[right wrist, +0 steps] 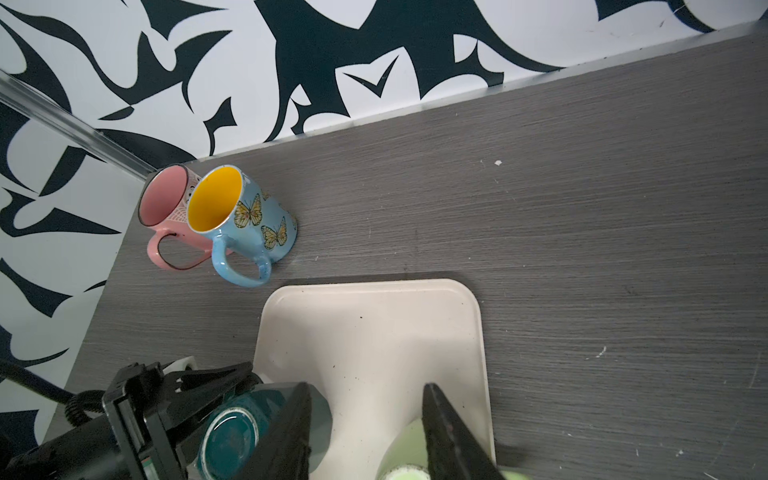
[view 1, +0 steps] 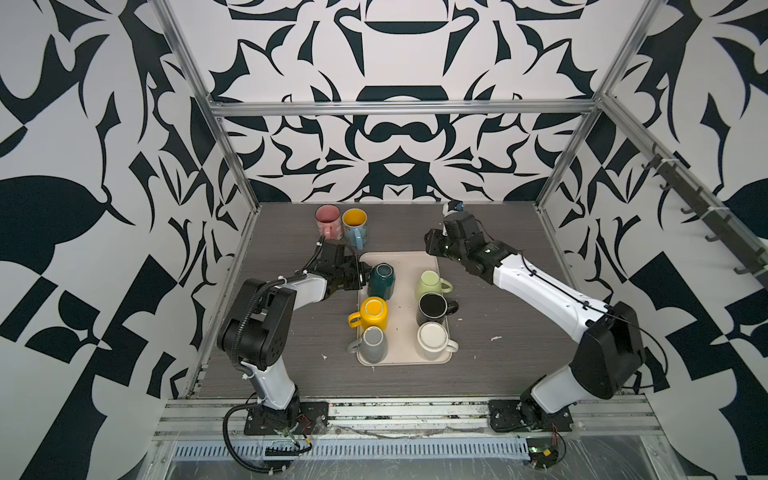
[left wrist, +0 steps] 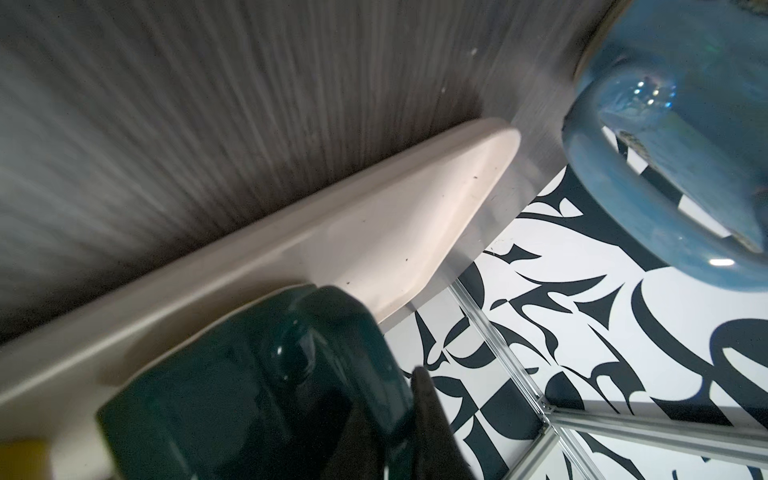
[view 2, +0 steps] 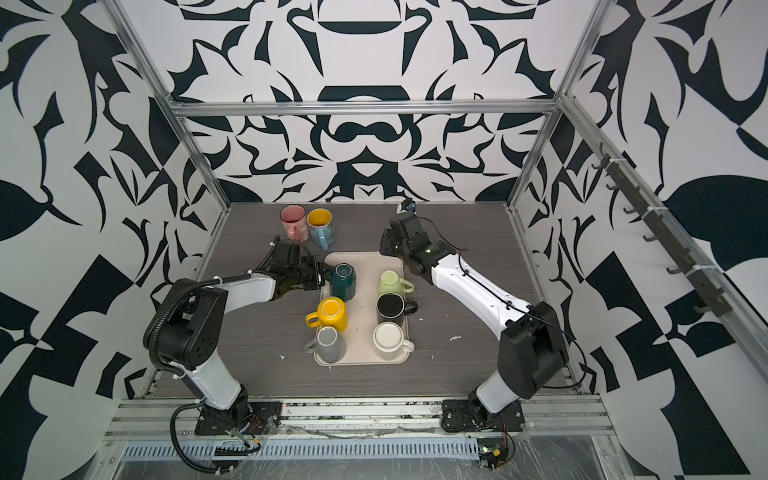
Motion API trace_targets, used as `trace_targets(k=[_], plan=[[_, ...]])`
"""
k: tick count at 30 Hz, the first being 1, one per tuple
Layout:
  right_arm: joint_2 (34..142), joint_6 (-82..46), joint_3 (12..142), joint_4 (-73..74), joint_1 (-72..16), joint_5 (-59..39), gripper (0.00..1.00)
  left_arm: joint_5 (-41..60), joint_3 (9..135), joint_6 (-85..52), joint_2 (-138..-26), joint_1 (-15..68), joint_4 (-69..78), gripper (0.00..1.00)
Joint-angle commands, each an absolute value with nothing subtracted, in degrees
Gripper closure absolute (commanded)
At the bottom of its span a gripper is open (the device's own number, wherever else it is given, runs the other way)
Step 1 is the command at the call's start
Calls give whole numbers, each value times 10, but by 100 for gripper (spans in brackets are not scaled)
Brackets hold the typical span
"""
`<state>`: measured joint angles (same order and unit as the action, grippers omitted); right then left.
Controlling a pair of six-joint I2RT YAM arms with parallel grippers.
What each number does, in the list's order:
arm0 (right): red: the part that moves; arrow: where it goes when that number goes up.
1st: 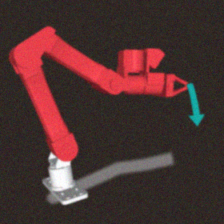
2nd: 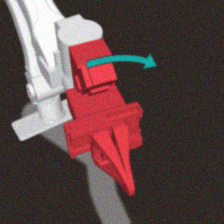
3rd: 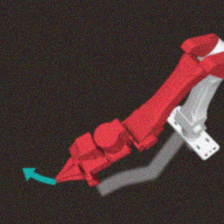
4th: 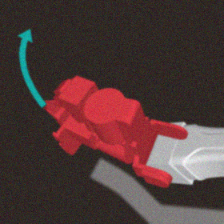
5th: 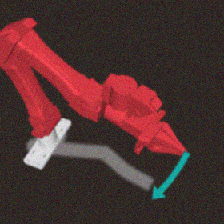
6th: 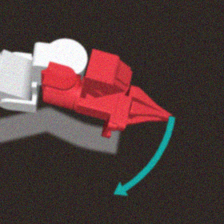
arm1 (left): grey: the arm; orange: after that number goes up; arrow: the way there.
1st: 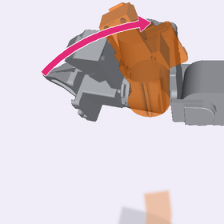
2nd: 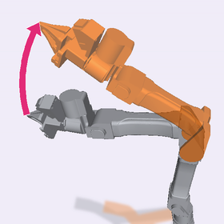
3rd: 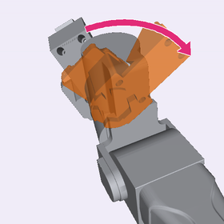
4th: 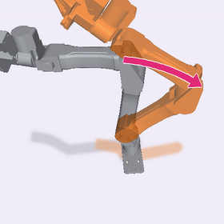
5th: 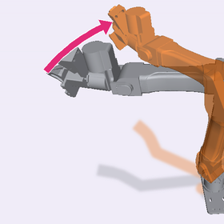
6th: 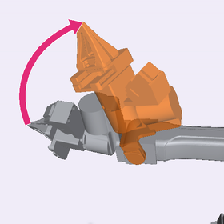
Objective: Turn the mug right side up
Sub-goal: 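Grasp the upside-down dark green mug's handle with the left gripper, then lift the dark green mug and rotate it upright with the left gripper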
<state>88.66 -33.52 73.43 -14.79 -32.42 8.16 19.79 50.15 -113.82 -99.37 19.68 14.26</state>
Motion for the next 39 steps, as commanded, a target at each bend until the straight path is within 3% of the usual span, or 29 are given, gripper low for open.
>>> trace_targets(k=[1,8,24,29,39], plan=[[873,-342,742,-139,-321,89,53,199,513,-1142,-1001,197,175,100],[871,-342,742,-142,-321,85,54,182,497,-1111,-987,198,281,100],[863,-347,743,-151,-321,79,55,187,524,-990,-956,199,286,100],[860,-347,744,-160,-321,68,55,168,524,-916,-931,198,304,100],[854,-341,751,-182,-321,64,56,127,576,-693,-863,204,199,100]])
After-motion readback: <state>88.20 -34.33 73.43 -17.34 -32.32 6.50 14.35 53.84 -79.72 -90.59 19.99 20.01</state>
